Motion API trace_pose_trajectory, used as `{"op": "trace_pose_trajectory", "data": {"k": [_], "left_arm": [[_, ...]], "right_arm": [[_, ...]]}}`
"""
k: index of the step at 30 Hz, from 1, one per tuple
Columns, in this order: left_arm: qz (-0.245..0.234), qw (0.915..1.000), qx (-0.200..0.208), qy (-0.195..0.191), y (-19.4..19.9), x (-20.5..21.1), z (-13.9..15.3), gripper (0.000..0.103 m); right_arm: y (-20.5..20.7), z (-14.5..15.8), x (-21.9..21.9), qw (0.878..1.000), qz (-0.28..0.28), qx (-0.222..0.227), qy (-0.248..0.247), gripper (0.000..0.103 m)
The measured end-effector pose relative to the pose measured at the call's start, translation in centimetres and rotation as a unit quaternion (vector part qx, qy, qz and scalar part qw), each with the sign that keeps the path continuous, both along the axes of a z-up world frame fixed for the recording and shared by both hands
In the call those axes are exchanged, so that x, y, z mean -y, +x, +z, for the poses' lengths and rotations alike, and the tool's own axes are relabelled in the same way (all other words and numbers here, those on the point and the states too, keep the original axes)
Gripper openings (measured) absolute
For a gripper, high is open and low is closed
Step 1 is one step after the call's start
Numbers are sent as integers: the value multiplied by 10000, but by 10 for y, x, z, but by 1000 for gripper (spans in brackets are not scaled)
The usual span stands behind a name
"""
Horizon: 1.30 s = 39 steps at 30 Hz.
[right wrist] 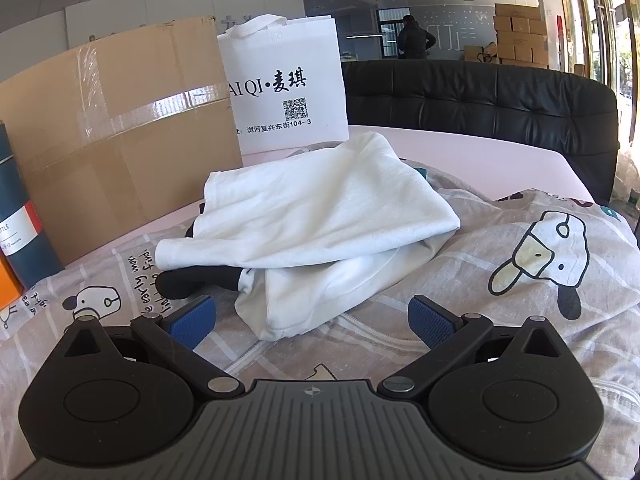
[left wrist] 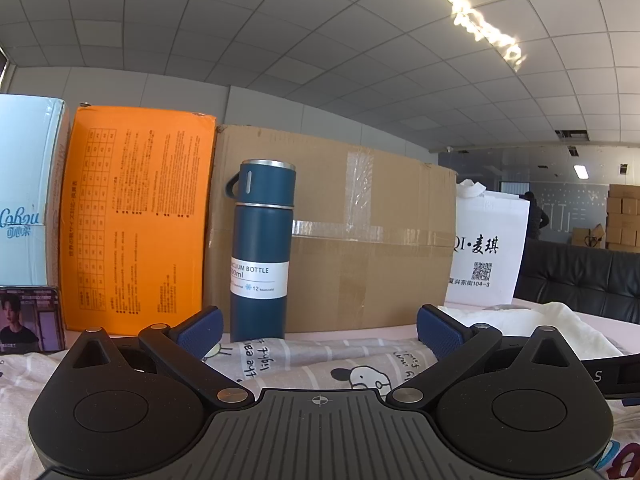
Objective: Fold clothes
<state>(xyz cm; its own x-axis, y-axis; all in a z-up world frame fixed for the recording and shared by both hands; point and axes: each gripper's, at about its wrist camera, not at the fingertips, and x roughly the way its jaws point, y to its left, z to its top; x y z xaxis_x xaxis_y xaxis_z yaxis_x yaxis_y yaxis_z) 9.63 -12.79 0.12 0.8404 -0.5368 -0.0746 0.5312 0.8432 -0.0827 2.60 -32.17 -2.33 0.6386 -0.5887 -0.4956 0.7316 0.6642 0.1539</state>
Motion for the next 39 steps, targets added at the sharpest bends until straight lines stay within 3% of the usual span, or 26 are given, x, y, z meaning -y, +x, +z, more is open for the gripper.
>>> {"op": "trace_pose_trajectory", "data": {"k": [39], "left_arm": [[-31,10000,12,29,-1,1,-1,103]], "right_arm": [[1,-2,0,10000,37,-84,3,103]]}}
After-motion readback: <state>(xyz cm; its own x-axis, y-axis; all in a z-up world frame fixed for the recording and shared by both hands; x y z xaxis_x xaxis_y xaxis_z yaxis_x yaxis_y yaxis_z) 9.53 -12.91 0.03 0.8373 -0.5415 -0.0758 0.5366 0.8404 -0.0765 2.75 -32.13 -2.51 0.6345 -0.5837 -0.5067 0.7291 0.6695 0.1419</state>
